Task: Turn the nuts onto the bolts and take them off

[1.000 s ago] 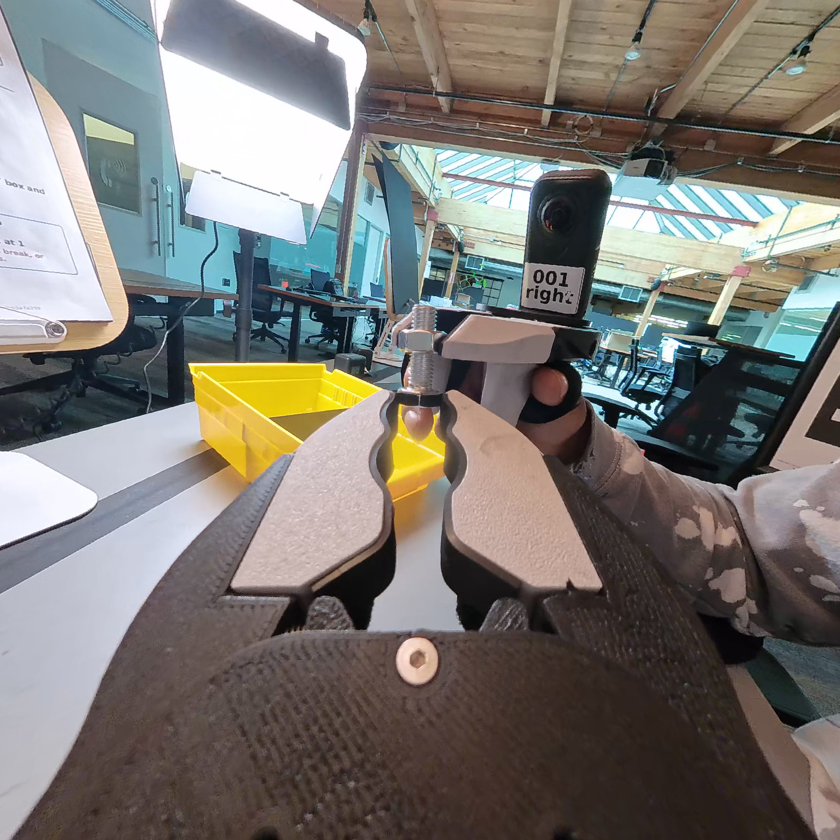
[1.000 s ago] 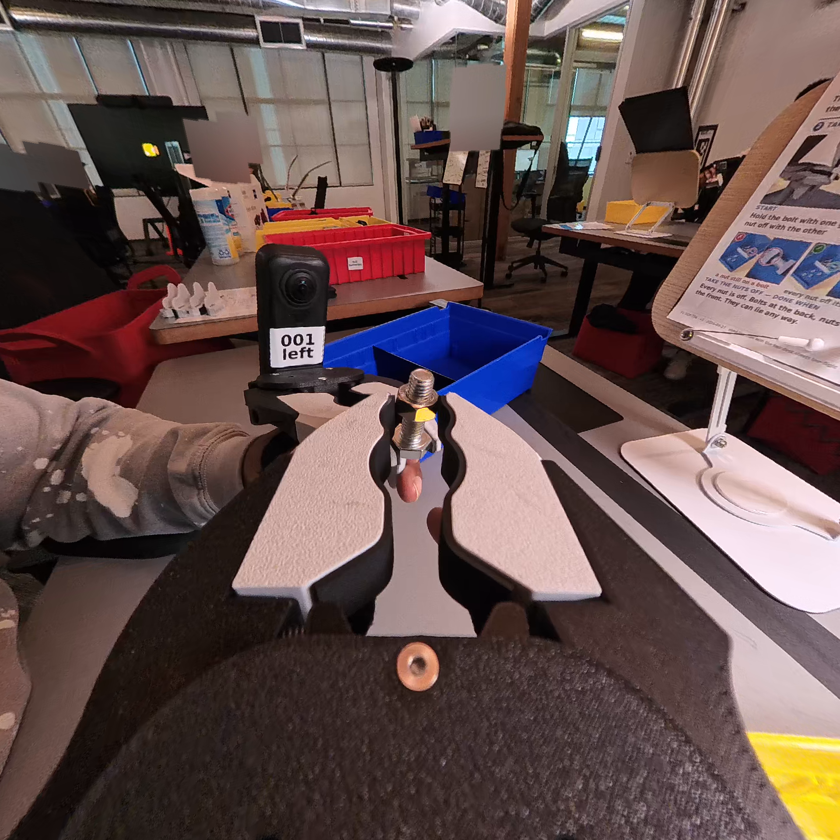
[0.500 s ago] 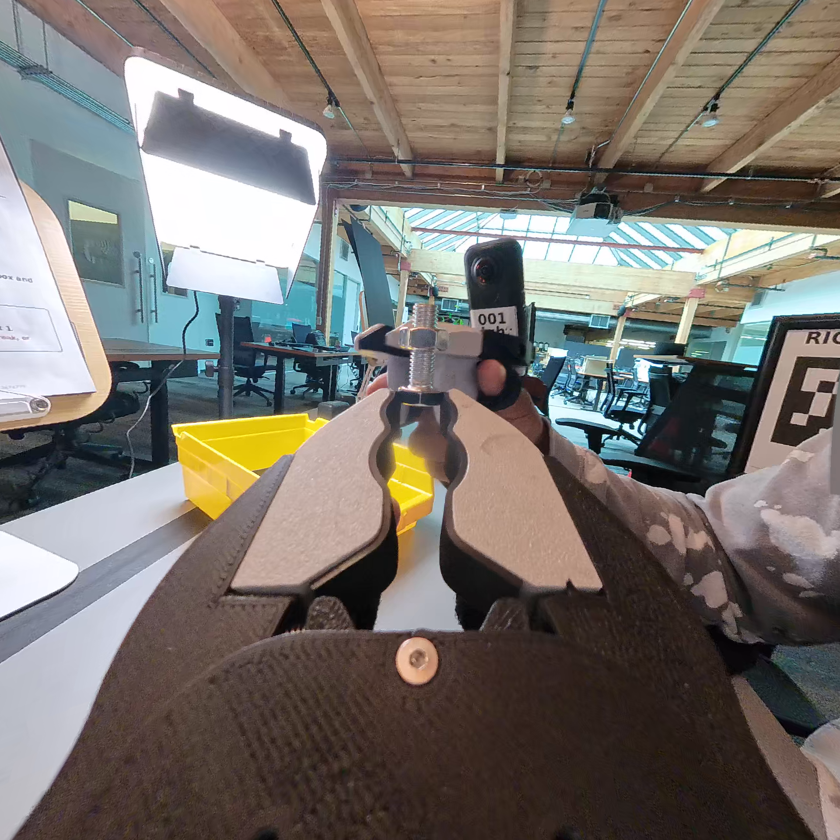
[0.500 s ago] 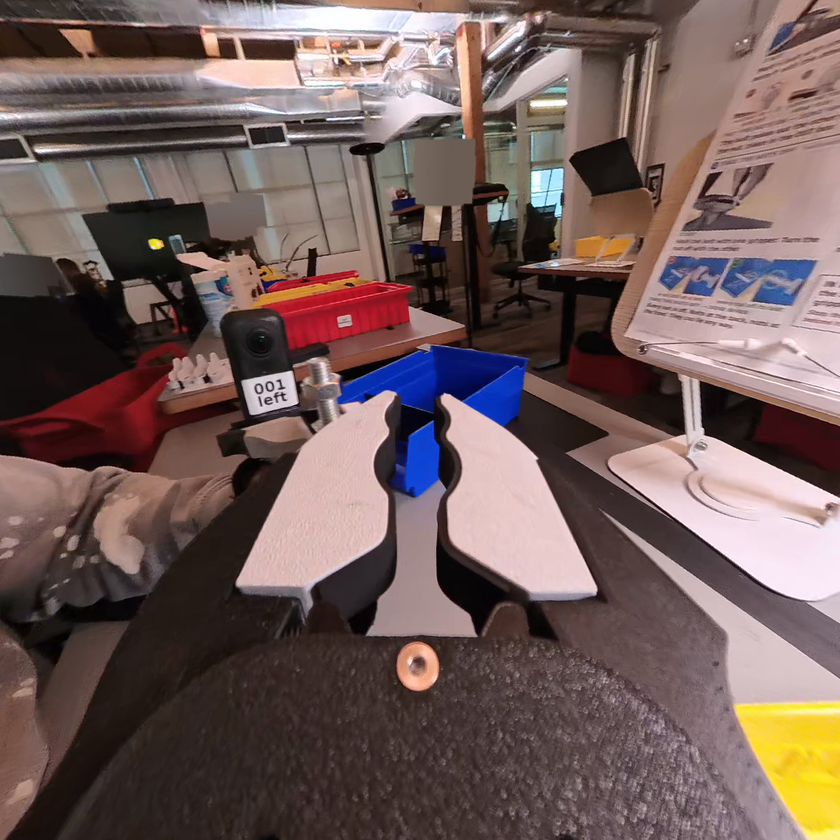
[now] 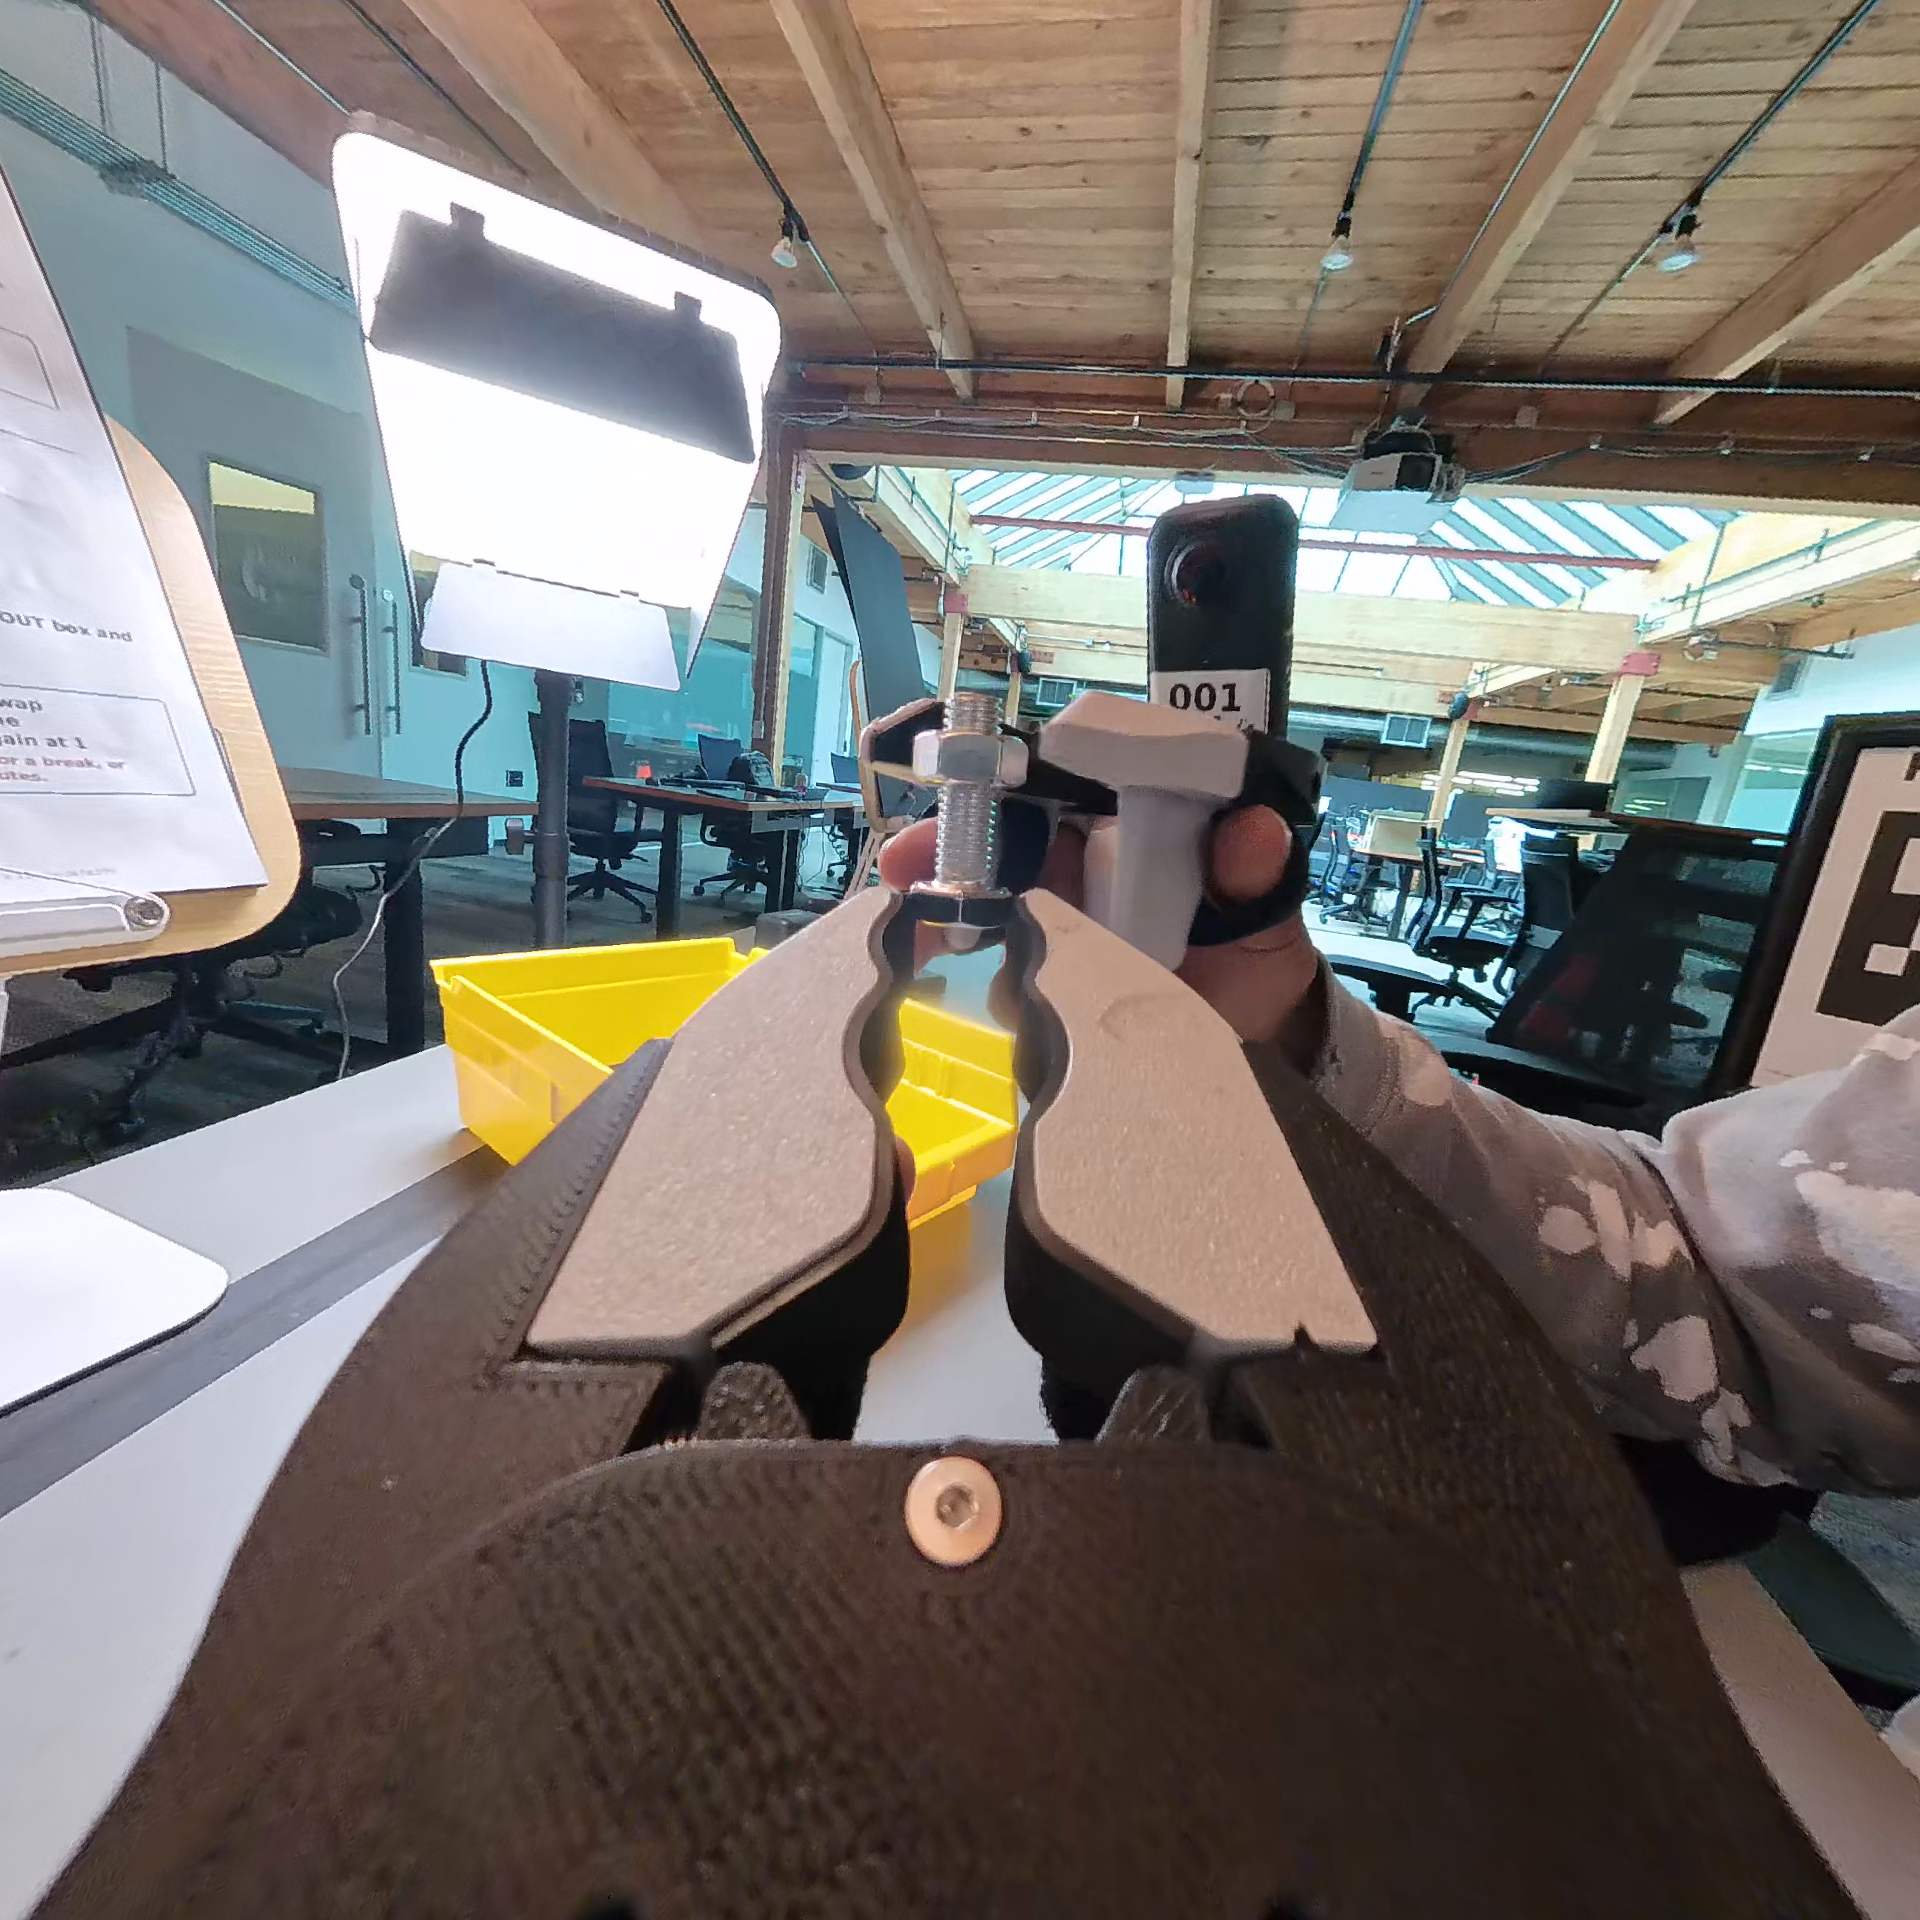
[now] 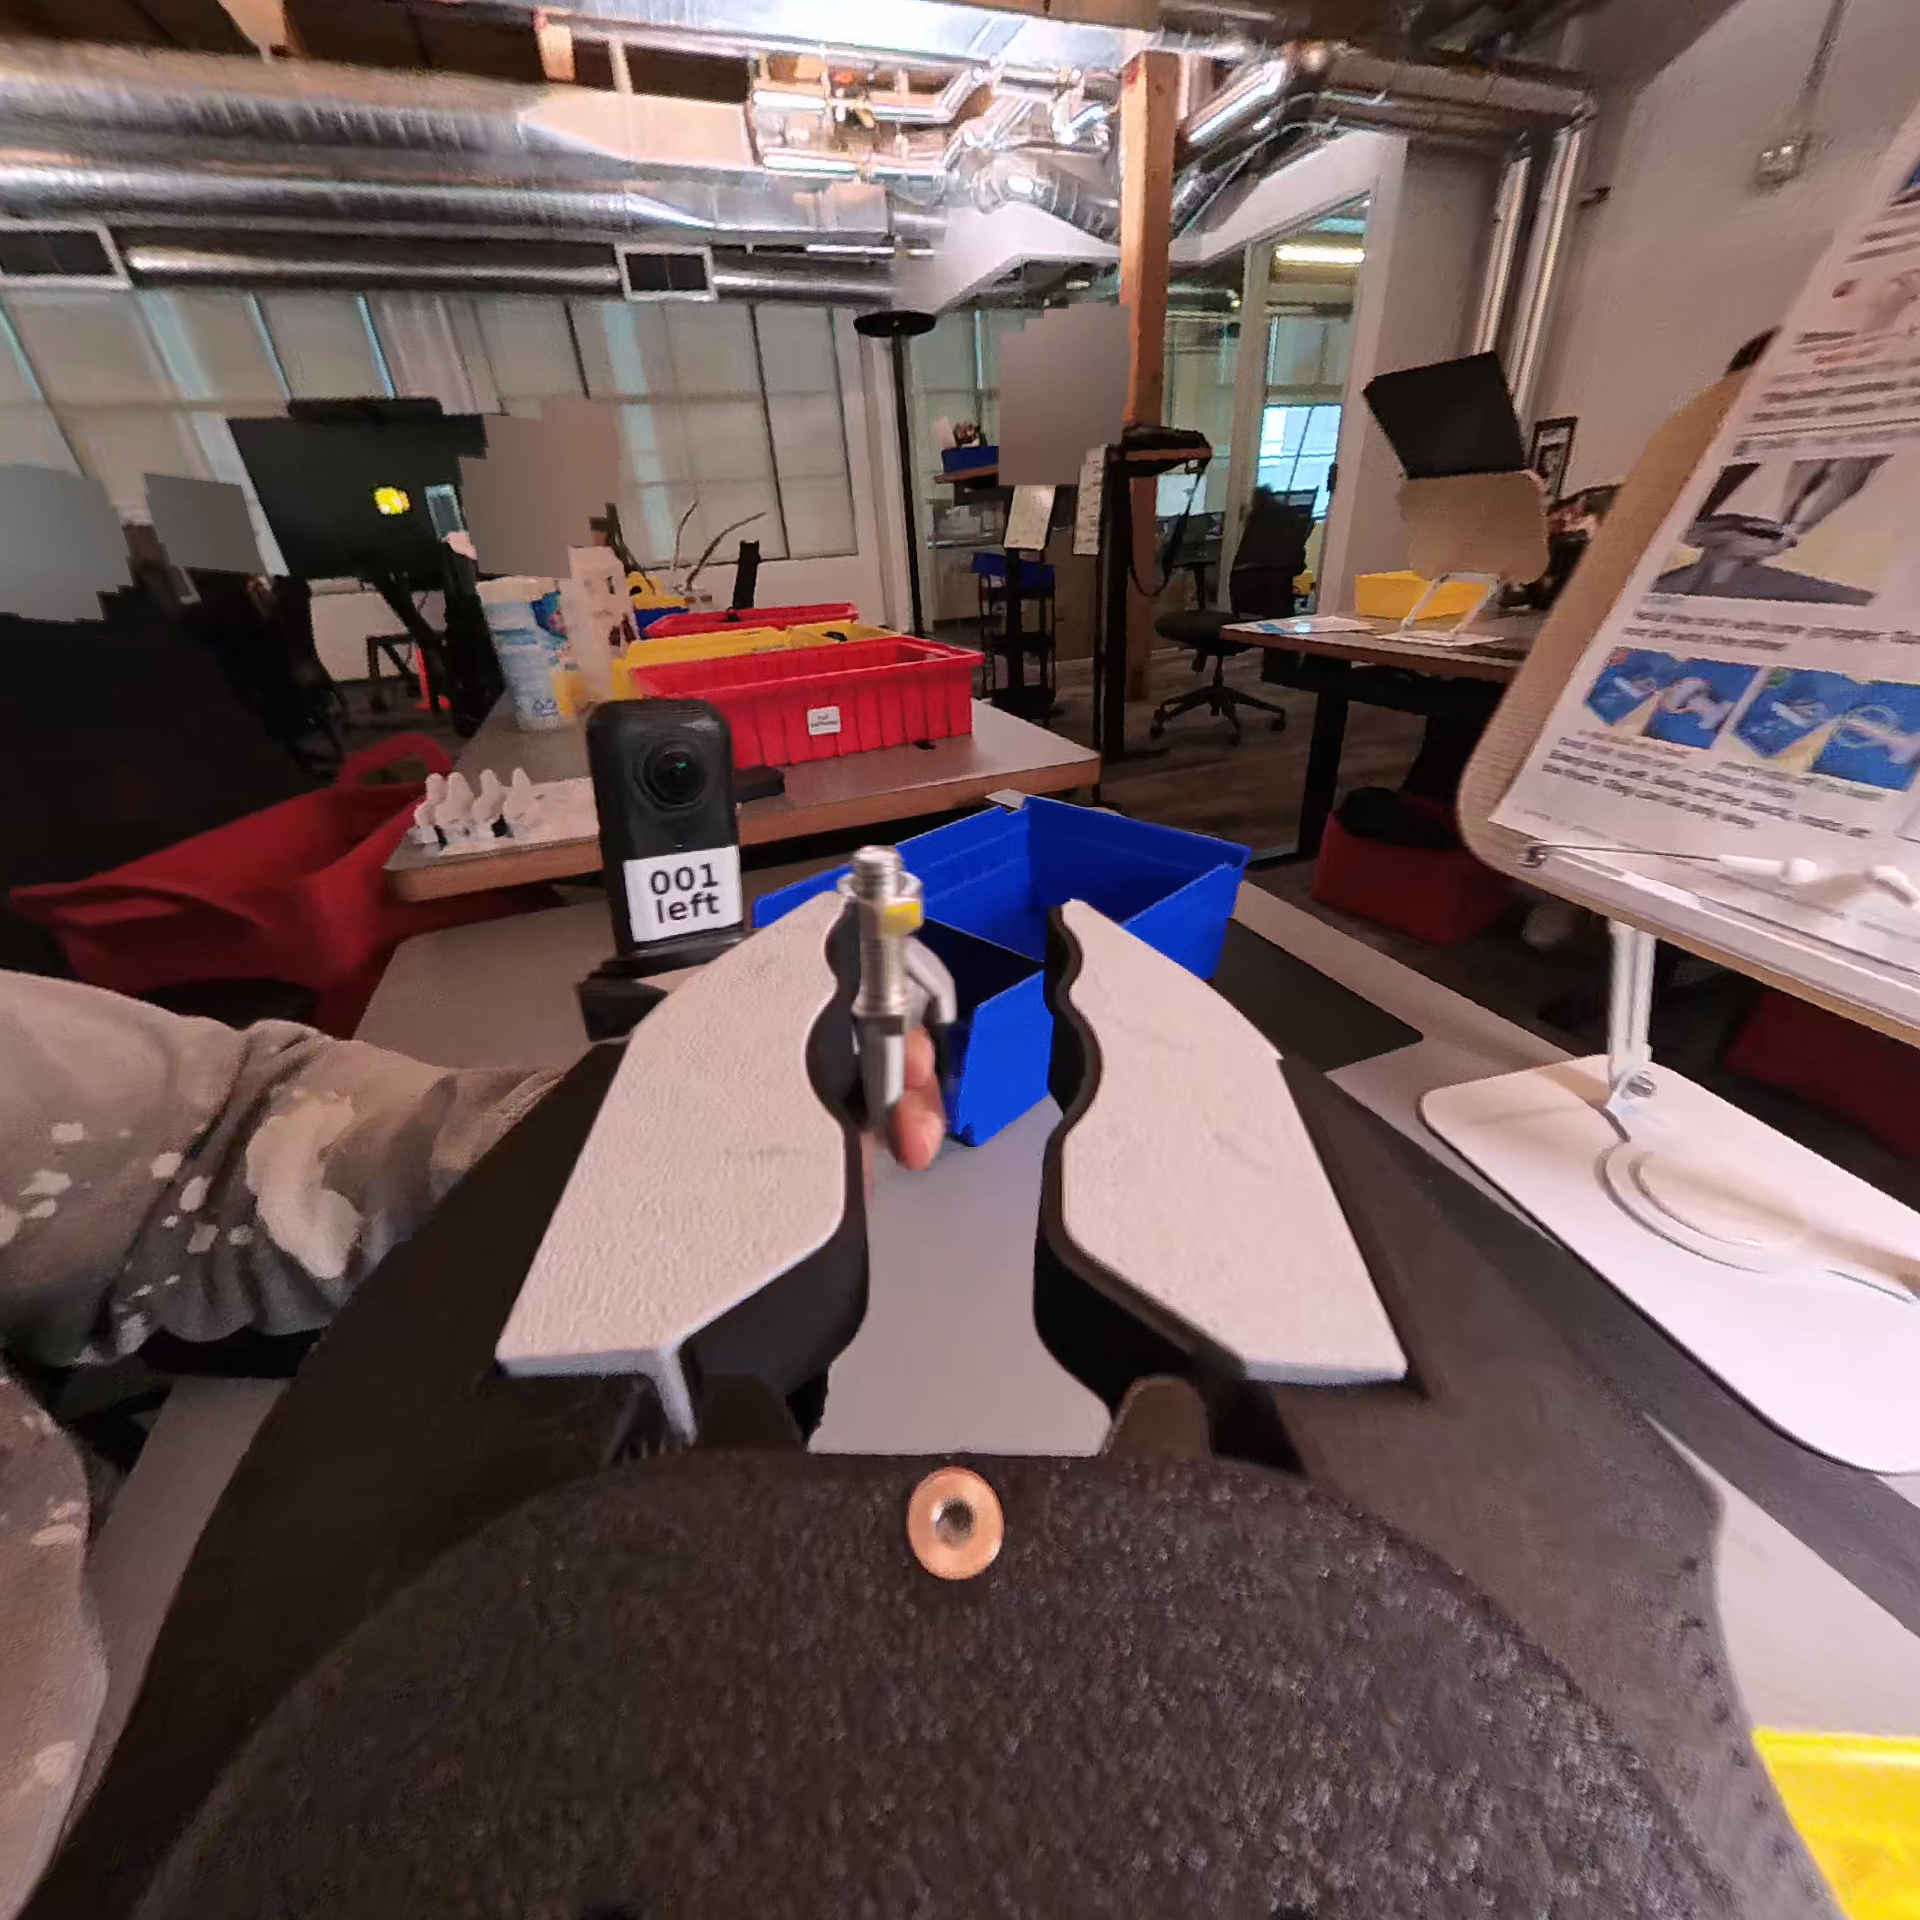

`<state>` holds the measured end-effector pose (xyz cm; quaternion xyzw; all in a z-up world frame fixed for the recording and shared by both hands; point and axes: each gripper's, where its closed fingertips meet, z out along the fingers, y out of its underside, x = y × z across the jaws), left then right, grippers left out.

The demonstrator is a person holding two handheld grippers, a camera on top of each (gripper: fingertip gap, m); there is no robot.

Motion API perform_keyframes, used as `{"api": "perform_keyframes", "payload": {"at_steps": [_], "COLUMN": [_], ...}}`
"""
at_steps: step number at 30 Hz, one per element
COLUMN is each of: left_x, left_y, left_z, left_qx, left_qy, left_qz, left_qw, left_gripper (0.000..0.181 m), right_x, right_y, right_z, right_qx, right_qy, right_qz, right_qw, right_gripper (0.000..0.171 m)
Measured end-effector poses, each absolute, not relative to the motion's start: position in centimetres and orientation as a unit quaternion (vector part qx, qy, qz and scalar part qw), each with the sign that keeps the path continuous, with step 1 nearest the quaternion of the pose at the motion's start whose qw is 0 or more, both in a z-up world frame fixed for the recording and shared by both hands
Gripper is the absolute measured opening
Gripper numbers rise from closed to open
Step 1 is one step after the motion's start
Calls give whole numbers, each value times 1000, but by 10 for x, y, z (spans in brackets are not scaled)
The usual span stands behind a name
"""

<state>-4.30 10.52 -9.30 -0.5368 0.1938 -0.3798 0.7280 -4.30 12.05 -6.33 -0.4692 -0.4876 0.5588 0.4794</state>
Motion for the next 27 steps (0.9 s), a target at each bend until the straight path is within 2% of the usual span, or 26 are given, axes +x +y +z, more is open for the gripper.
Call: {"api": "perform_keyframes", "payload": {"at_steps": [3, 5, 12, 15, 17, 23, 27], "left_x": [-41, -42, -43, -41, -43, -42, -41], "left_y": [104, 101, 106, 104, 102, 105, 104], "left_z": [-92, -89, -93, -92, -89, -92, -91], "left_qx": [-536, -530, -539, -539, -533, -540, -539], "left_qy": [194, 196, 191, 193, 194, 193, 195], "left_qz": [-380, -387, -379, -380, -389, -380, -380], "left_qw": [728, 729, 727, 727, 726, 726, 726], "left_gripper": [17, 17, 18, 18, 17, 18, 17], "right_x": [-48, -41, -46, -49, -43, -44, -47], "right_y": [116, 138, 116, 116, 138, 119, 116], "right_z": [-67, -66, -64, -67, -68, -62, -64], "right_qx": [-469, -496, -467, -471, -505, -468, -469], "right_qy": [-494, -458, -489, -484, -449, -475, -478], "right_qz": [557, 548, 561, 568, 559, 569, 569], "right_qw": [475, 493, 478, 471, 482, 481, 477], "right_gripper": [37, 15, 37, 40, 17, 34, 36]}}
